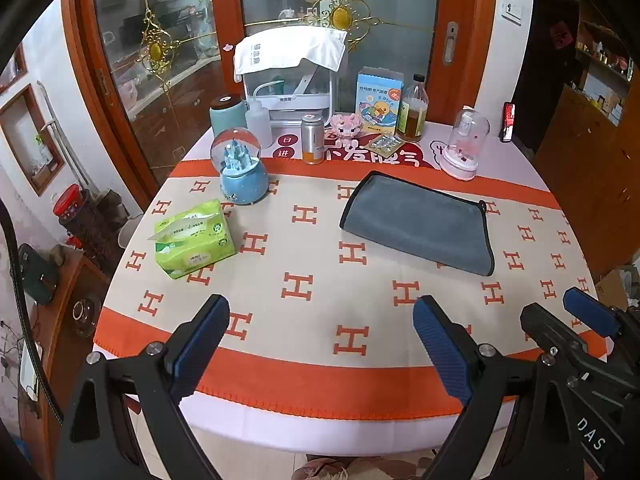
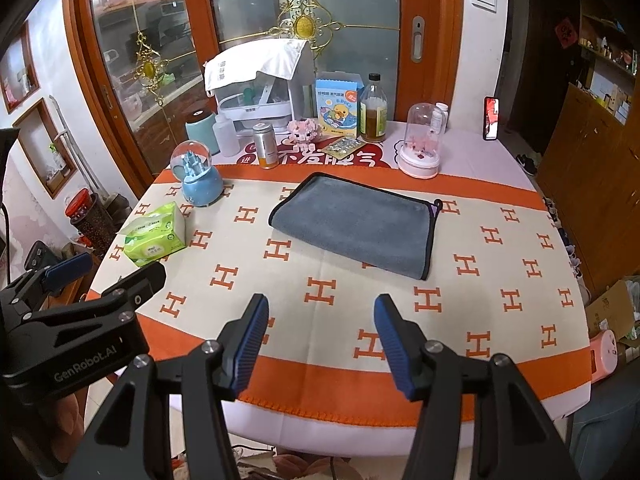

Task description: Fold towel

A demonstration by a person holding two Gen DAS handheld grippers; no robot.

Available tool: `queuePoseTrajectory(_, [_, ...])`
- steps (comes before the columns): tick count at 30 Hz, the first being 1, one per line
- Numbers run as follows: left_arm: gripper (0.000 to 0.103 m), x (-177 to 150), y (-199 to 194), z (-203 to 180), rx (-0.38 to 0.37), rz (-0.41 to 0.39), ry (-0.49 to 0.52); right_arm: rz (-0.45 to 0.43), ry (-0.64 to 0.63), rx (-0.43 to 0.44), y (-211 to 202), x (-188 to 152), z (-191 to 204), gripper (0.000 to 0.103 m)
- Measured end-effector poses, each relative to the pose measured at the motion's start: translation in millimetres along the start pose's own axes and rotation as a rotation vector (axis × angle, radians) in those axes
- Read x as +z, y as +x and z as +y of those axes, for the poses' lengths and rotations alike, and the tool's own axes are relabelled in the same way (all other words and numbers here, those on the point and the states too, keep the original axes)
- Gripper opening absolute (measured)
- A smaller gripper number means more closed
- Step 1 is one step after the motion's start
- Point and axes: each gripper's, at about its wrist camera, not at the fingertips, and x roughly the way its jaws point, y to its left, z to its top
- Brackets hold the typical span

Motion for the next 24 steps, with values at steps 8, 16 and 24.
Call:
queuePoseTrajectory(8, [0.093,-1.1,0.8,0.1,0.004,-0.004,0.003,-0.009,-0.007,-0.003,-0.2,-0.5,3.7,0.055])
queuePoseTrajectory(16, [0.093,0.1,1.7,-0.4,0.006,0.004,0.002,-0.003,-0.012,-0.001,0.4,0.1,4.4,0.055])
queuePoseTrajectory(24, [0.093,1.0,3.1,-0.6,0.005,0.002,0.010,-0.004,-0.011,-0.002,0.4,-0.1,5.0,0.055])
